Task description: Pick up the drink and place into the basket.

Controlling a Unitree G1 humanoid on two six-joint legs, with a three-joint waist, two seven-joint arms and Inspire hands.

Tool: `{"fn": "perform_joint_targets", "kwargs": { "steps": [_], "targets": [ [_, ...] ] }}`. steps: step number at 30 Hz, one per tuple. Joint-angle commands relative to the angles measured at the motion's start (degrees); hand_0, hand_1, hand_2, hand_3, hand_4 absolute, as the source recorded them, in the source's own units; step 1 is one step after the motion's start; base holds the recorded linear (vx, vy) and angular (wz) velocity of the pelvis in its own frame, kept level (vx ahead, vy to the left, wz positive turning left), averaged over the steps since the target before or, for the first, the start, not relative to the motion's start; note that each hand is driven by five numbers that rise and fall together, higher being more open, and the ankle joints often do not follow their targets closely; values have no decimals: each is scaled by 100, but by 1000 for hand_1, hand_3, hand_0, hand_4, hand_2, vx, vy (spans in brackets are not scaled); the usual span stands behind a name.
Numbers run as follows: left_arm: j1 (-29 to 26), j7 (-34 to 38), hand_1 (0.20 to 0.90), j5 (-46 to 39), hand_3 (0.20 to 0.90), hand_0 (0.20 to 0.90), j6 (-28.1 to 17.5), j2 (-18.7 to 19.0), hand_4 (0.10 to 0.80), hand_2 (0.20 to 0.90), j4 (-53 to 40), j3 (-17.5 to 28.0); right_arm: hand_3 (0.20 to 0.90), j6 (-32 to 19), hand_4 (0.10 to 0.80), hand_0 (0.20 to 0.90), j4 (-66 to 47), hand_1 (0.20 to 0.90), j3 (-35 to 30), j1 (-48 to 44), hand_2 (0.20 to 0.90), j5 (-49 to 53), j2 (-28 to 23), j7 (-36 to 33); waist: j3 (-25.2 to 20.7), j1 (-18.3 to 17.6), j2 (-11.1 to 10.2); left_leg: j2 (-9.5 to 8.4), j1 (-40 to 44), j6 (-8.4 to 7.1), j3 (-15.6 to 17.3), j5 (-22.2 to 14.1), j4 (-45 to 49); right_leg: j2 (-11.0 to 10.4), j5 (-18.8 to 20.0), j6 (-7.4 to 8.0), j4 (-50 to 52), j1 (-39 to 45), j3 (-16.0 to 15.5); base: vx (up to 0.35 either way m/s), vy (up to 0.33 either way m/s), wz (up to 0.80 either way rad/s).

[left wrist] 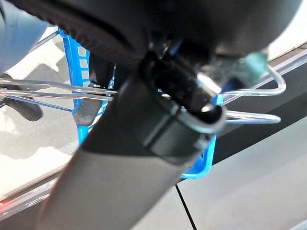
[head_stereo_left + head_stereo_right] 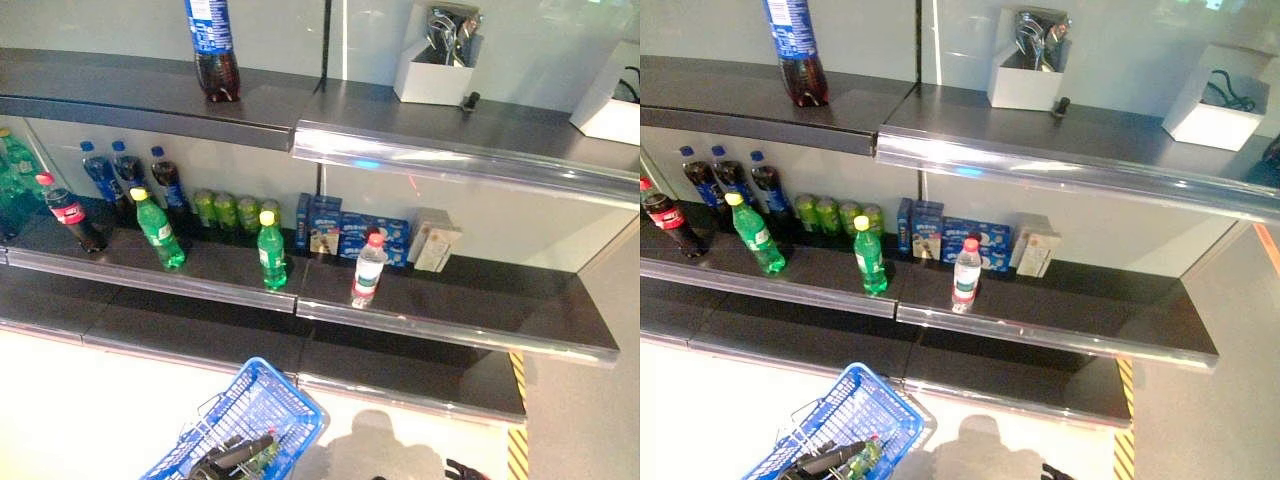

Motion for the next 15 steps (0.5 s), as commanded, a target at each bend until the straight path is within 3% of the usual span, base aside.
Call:
{"fn": "perform_joint_targets", "kwargs": {
  "steps": [1, 11, 15],
  "targets": [
    [-410, -234, 300, -124, 200, 300, -329, 221, 100, 300, -25, 170, 900, -173, 800, 900, 227, 900, -68, -513, 900, -92, -262, 36, 133, 91, 144, -140, -30, 220, -6, -282, 36, -90, -349, 180, 217, 238, 25, 0, 0, 0],
    [-219, -334, 300, -201, 200, 300, -402, 277, 100, 300, -33, 302, 900, -113, 800, 900, 331, 900, -120, -429, 900, -269, -342, 114, 115, 65, 257, -149, 3, 167, -7, -309, 36, -83, -275, 193, 35, 294, -16, 74, -9, 6],
    [-352, -280, 300, -377, 200, 300, -482, 210, 100, 300, -232, 15, 900, -99, 800, 900, 206, 900, 75, -589, 900, -17, -409, 146, 418, 63, 350, -123, -452, 121, -49, -126, 36, -109, -116, 192, 40, -180, 63, -63, -5, -2]
  ]
}}
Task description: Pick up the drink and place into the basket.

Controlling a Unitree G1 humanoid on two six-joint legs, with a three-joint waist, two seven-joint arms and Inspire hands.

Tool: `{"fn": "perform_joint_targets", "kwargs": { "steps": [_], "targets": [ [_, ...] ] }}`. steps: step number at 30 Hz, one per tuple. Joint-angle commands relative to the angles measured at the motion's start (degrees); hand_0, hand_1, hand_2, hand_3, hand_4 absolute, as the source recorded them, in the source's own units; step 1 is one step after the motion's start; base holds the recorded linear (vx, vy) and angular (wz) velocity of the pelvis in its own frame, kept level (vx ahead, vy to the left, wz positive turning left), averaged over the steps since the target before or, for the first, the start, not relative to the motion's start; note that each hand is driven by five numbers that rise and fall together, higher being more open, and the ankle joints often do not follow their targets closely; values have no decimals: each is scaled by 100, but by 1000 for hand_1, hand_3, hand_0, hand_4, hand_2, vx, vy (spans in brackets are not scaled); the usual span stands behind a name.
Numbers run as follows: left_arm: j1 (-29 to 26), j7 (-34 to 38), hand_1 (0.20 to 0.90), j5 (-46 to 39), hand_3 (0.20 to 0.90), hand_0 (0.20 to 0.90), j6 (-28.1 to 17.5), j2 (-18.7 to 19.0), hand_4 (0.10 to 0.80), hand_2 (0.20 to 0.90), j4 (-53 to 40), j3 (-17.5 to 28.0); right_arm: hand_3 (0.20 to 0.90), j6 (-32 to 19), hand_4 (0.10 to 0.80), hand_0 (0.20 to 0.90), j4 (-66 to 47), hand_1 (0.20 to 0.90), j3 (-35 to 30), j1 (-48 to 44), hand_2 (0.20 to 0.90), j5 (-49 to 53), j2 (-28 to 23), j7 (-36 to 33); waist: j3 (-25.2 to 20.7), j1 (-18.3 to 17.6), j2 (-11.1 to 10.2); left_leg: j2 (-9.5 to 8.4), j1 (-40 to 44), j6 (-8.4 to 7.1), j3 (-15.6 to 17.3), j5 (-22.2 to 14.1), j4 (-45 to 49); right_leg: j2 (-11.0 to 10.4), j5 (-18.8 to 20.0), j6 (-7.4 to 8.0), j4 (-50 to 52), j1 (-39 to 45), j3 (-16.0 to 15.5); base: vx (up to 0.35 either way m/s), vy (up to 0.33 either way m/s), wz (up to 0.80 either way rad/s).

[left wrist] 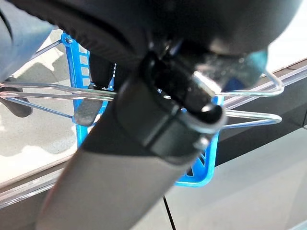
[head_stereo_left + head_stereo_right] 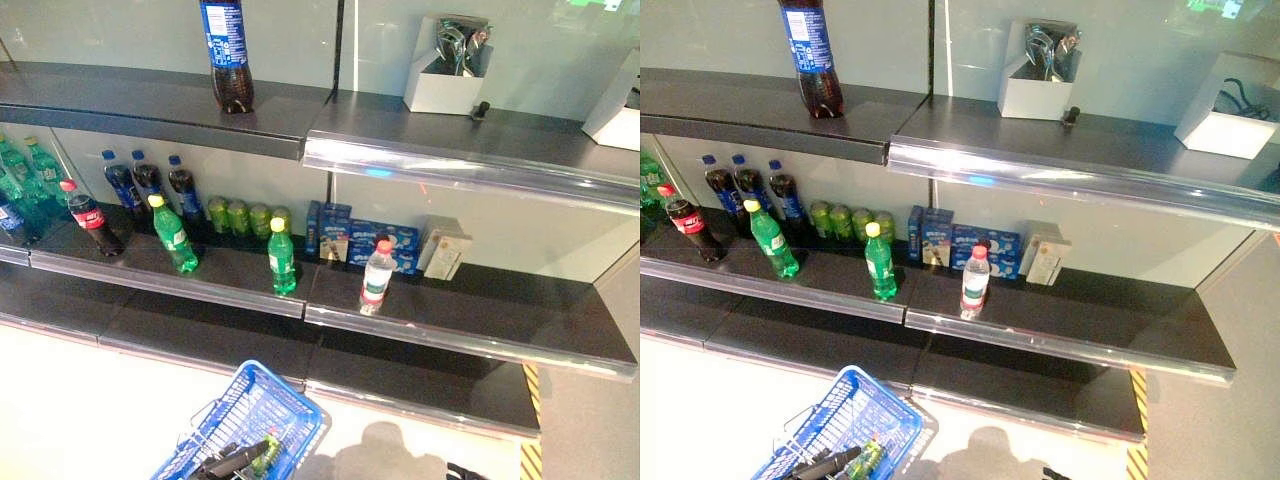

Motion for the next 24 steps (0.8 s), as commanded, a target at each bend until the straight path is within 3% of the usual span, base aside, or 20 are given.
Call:
{"fn": "perform_joint_targets", "kwargs": {
  "steps": [1, 3, 5, 8, 11, 14, 20, 24],
  "targets": [
    [-463, -264, 300, -173, 200, 300, -467, 220, 100, 300, -195, -43, 900, -100, 800, 900, 212, 900, 10, -595, 900, 87, -358, 99, 483, 68, 180, -123, -269, 121, 74, -136, 17, -98, -42, 144, 24, -25, 153, -18, -1, 6],
    [-530, -230, 300, -269, 200, 300, -443, 186, 100, 300, -230, -134, 900, -68, 800, 900, 184, 900, 67, -683, 900, 99, -371, 95, 590, 60, 216, -130, -398, 115, 60, -78, 17, -102, 17, 135, 12, -163, 181, -106, 7, 9],
    [-988, -108, 300, -636, 200, 300, -558, 53, 100, 300, -461, -405, 900, -252, 800, 900, 102, 900, 280, -1325, 900, 403, -411, -85, 1277, 44, 372, -223, -1162, 122, -35, 231, 17, -55, 267, 64, 8, -941, 358, -513, 5, -3],
    [-1185, 3, 300, -879, 200, 300, -607, 27, 100, 300, -581, -492, 900, -419, 800, 900, -49, 900, 387, -1680, 900, 684, -450, -192, 1660, 62, 430, -282, -1587, 118, -136, 382, 17, -33, 376, 28, 8, -1368, 346, -283, -8, 7],
    [-1213, 38, 300, -994, 200, 300, -610, 32, 100, 300, -620, -496, 900, -506, 800, 900, -131, 900, 399, -1754, 900, 786, -481, -195, 1757, 78, 430, -292, -1679, 112, -161, 407, 17, -33, 395, 18, 8, -1452, 316, -104, 10, 6],
    [-1443, 87, 300, -1474, 200, 300, -610, 143, 100, 300, -768, -618, 900, -1171, 800, 900, -985, 900, 565, -1993, 900, 1089, -651, -300, 2135, 154, 417, -265, -2010, 128, -382, 529, 108, -109, 142, -77, 669, -1912, 304, -230, 13, -11],
    [-1693, 181, 300, -1650, 200, 300, -612, 324, 100, 300, -813, -667, 900, -1516, 800, 900, -2337, 900, 780, -2234, 900, 1375, -787, -390, 2436, 59, 295, -137, -2951, 100, -523, 119, 1652, -225, -364, -203, 1986, -2741, 486, -182, -13, 6],
    [-1705, 420, 300, -1714, 200, 300, -559, 374, 100, 300, -1210, -684, 900, -1549, 800, 900, -3390, 900, 1009, -2264, 900, 1215, -841, -587, 2439, 55, 216, -146, -3293, 173, -569, -19, 1993, -213, -485, -225, 2355, -3115, 600, -111, -37, 9]
  ]
}}
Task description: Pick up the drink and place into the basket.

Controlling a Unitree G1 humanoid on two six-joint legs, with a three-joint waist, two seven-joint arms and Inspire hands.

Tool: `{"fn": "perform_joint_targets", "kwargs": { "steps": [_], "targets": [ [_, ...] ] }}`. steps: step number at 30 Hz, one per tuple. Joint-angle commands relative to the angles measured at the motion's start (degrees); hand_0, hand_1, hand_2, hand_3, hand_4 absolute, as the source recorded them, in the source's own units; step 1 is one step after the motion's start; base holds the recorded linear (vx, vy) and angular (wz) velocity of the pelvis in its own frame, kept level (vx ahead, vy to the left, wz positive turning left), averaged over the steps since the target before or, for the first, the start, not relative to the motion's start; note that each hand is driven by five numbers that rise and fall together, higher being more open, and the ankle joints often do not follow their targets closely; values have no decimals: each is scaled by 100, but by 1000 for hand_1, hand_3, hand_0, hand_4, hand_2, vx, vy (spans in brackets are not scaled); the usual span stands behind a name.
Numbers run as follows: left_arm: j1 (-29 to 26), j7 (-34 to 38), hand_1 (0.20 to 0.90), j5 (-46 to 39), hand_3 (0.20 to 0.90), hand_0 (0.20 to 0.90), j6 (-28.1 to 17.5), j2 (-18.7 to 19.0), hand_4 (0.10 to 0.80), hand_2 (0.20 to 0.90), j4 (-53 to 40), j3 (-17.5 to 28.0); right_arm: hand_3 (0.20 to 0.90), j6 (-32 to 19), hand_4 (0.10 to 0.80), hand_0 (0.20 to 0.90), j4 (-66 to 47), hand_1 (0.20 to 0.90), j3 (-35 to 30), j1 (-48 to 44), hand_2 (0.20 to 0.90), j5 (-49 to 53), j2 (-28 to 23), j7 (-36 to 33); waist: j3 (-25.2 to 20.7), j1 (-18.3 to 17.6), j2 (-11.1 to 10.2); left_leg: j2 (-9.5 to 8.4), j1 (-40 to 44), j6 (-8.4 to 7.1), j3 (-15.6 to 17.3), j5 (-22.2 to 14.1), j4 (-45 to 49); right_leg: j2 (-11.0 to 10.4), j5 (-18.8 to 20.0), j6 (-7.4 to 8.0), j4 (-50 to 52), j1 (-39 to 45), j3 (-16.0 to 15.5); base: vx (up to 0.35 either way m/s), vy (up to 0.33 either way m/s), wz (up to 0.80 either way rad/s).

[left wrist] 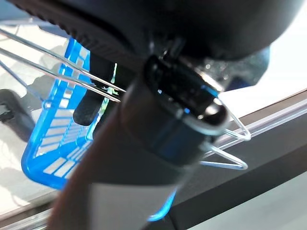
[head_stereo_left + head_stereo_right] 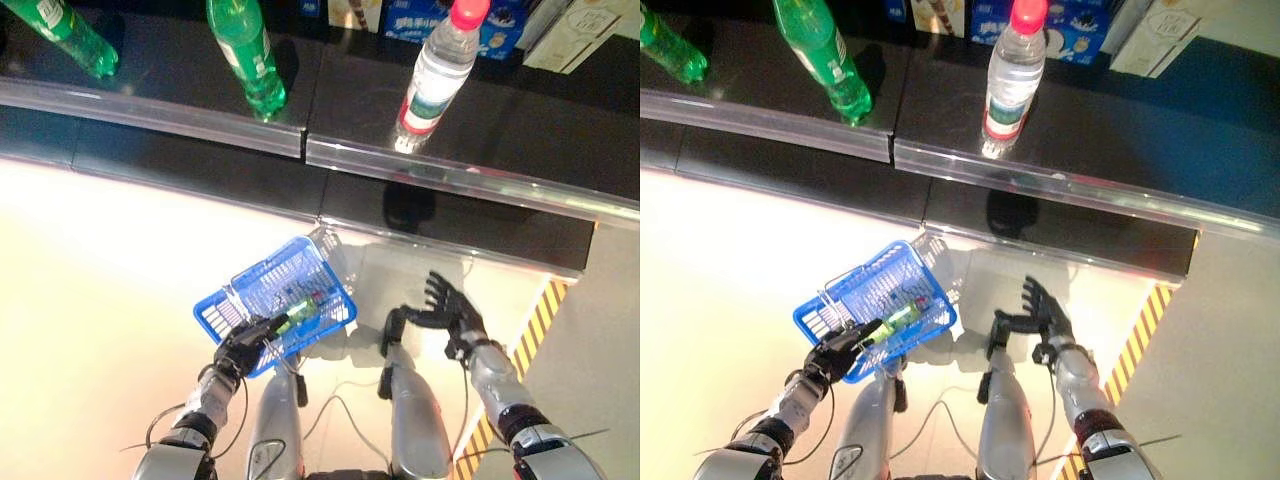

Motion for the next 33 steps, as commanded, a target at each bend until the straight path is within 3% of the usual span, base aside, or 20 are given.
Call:
{"fn": "perform_joint_targets", "kwargs": {
  "steps": [1, 8, 11, 19, 33],
  "targets": [
    [419, -32, 300, -347, 200, 300, -196, 430, 100, 300, -267, -56, 900, -422, 800, 900, -924, 900, 200, 99, 900, -26, -225, -256, -303, 44, -176, -132, -643, 192, -168, -342, 804, -107, -631, 39, 1070, -587, 490, -72, -32, 15],
    [534, 93, 300, -391, 200, 300, -287, 397, 100, 300, -481, -55, 900, -312, 800, 900, -2350, 900, 444, -6, 900, -949, -366, -548, -303, 24, -219, -159, -820, 256, -198, -399, 969, -38, -722, 16, 1324, -816, 578, -44, -11, 6],
    [599, 6, 300, -471, 200, 300, -329, 453, 100, 300, -441, -10, 900, -211, 800, 900, -3307, 900, 684, -259, 900, -1906, -849, -631, -308, -6, -222, -148, -890, 278, -198, -401, 1041, 15, -776, -5, 1421, -894, 626, -32, 1, -3],
    [699, -95, 300, -606, 200, 300, -460, 408, 100, 300, -453, 33, 900, -183, 800, 900, -4272, 900, 580, -731, 900, -1899, -1457, -810, -254, -1, -133, -136, -872, 270, -192, -333, 939, 67, -818, -34, 1349, -846, 638, -1, 2, 0],
    [813, -262, 300, -531, 200, 300, -478, 226, 100, 300, -353, 191, 900, -1007, 800, 900, -4645, 900, -507, -958, 900, -1152, -1375, -1657, -179, -37, 0, -27, -703, 220, -34, -420, 1016, -14, -963, -128, 1388, -646, 518, 24, 14, -2]
  ]
}}
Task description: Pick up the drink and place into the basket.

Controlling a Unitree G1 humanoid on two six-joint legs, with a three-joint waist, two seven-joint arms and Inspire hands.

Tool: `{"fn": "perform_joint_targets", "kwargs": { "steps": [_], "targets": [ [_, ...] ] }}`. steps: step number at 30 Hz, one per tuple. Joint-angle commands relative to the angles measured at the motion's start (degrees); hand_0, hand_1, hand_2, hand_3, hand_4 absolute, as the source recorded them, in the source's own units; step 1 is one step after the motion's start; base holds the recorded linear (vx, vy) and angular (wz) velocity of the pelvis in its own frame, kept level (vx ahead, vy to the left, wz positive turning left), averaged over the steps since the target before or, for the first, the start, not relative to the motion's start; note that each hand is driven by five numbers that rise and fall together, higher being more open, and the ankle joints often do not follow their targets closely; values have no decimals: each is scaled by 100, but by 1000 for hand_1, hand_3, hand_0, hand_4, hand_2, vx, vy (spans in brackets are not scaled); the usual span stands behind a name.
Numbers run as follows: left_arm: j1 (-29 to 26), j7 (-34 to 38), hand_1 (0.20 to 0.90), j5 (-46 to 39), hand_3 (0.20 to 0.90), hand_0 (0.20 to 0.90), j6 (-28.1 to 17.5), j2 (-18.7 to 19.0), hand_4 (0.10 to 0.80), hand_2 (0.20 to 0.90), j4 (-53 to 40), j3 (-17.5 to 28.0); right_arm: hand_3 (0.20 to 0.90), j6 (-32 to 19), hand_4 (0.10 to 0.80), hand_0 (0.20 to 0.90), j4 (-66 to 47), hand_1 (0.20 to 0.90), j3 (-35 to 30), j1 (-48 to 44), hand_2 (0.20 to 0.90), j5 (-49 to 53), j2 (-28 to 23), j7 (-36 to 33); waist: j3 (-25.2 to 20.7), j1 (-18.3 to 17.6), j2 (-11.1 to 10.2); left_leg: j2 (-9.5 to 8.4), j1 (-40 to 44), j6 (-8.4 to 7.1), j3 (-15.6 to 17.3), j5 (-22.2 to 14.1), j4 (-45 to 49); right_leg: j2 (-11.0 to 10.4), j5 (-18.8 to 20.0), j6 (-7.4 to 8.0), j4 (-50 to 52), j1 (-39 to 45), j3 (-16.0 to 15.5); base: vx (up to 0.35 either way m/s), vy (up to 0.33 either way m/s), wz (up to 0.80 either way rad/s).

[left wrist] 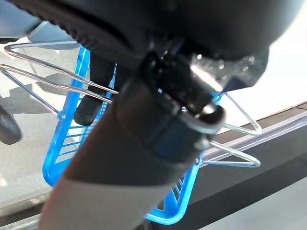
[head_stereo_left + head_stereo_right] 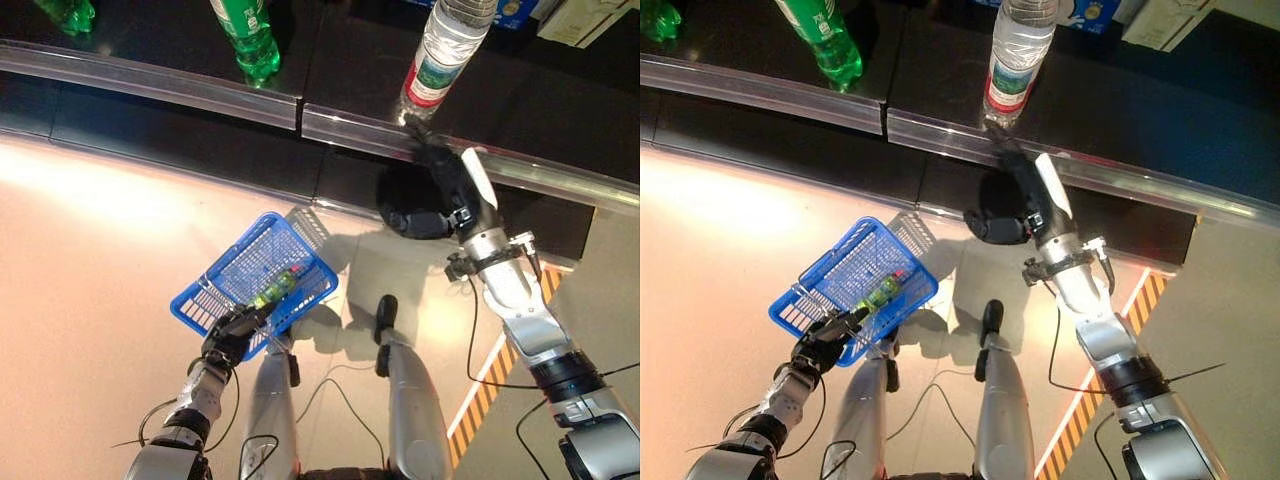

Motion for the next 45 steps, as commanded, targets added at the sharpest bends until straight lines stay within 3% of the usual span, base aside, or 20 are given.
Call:
{"fn": "perform_joint_targets", "kwargs": {
  "steps": [1, 6, 18, 34, 45],
  "targets": [
    [746, -412, 300, -87, 200, 300, -317, 100, 100, 300, -169, 130, 900, -984, 800, 900, -917, 900, -854, -243, 900, 547, 14, -495, -246, -41, 111, -48, -140, 252, 30, -194, 316, -69, -554, -89, 425, 92, 21, 0, 0, 0],
    [765, -351, 300, -25, 200, 300, -268, 35, 100, 300, -193, 151, 900, -1247, 800, 900, -932, 900, -1178, -161, 900, 711, 212, -730, -223, -85, 157, -48, -75, 255, 62, -242, 397, -94, -585, -108, 494, 134, 40, 52, 11, -1],
    [805, -294, 300, 19, 200, 300, -201, -34, 100, 300, -303, 81, 900, -1306, 800, 900, -806, 900, -1401, -278, 900, 1002, 322, -1032, -165, -92, 228, -52, -8, 270, 112, -234, 410, -113, -579, -130, 486, 196, 40, 14, 5, 0],
    [786, -310, 300, 85, 200, 300, -78, 89, 100, 300, -318, -38, 900, -791, 800, 900, -334, 900, -1120, -1008, 900, 1166, -75, -835, -135, 56, 247, -57, -7, 258, 59, -220, 475, -113, -580, -158, 471, 286, -18, 2, -1, 0],
    [667, -219, 300, 124, 200, 300, 37, 238, 100, 300, -400, -227, 900, -344, 800, 900, 789, 900, -720, -1909, 900, 1607, -432, -529, -103, 256, 245, -70, -36, 268, -26, -228, 505, -115, -551, -146, 419, 346, -115, 5, -22, 3]
  ]
}}
